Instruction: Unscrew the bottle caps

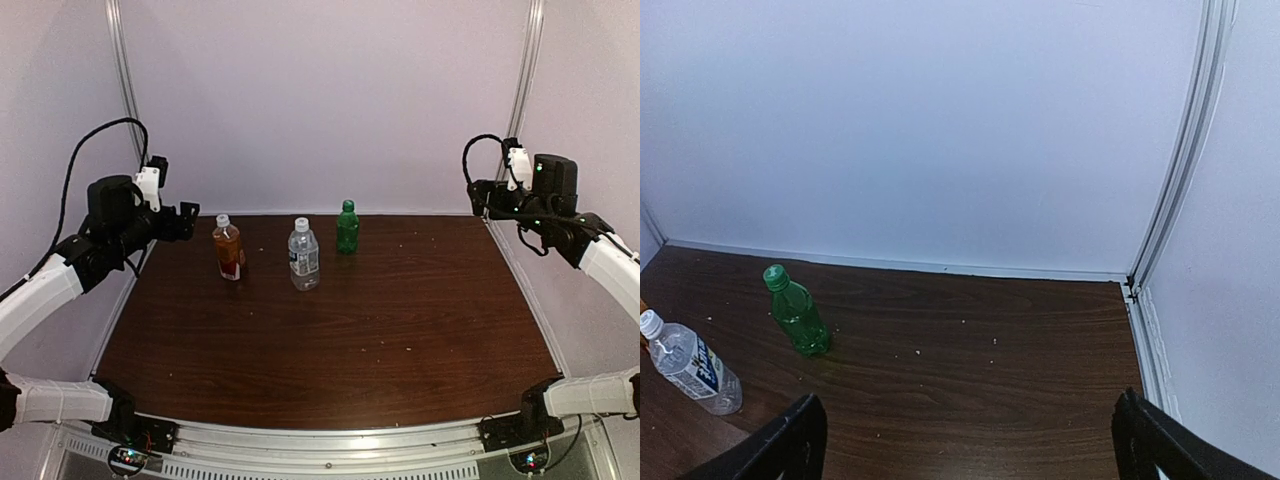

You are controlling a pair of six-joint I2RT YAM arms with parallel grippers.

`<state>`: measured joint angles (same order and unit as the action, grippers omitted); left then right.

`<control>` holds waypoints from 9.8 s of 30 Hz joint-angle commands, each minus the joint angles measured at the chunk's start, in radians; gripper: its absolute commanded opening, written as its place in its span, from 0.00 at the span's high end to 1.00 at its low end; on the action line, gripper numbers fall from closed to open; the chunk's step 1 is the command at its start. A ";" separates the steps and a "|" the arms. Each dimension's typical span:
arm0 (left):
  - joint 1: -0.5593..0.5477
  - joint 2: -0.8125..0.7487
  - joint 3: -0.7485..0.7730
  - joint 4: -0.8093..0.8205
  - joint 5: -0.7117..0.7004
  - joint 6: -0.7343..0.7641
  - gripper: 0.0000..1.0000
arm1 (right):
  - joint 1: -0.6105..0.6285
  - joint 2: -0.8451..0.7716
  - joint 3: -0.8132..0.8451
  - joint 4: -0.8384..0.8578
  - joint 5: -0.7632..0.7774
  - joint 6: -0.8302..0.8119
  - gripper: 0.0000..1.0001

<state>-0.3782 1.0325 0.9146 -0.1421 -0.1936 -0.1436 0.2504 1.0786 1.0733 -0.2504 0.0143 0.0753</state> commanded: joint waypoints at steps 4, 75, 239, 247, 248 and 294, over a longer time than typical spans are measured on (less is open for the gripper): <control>0.012 -0.002 0.025 0.062 0.033 0.018 0.02 | -0.008 -0.002 -0.002 0.017 -0.034 -0.006 0.00; 0.092 0.911 0.854 -0.603 0.263 0.048 0.63 | 0.229 0.324 0.364 -0.499 -0.048 -0.097 0.00; -0.442 0.513 0.425 0.398 1.121 -0.296 0.59 | 0.495 0.276 0.047 0.168 -1.131 -0.041 0.55; -0.441 0.508 0.423 0.396 1.106 -0.292 0.74 | 0.494 0.274 0.045 0.156 -1.118 -0.050 0.55; -0.441 0.507 0.423 0.392 1.101 -0.289 0.77 | 0.494 0.274 0.045 0.153 -1.114 -0.050 0.55; -0.422 0.339 0.443 0.207 1.021 -0.104 0.18 | 0.496 0.278 0.113 0.047 -1.096 -0.148 0.44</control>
<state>-0.7986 1.3621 1.3609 -0.0154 0.5770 -0.3355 0.7502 1.3636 1.1427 -0.2062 -0.9600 -0.0757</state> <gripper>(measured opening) 0.823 0.564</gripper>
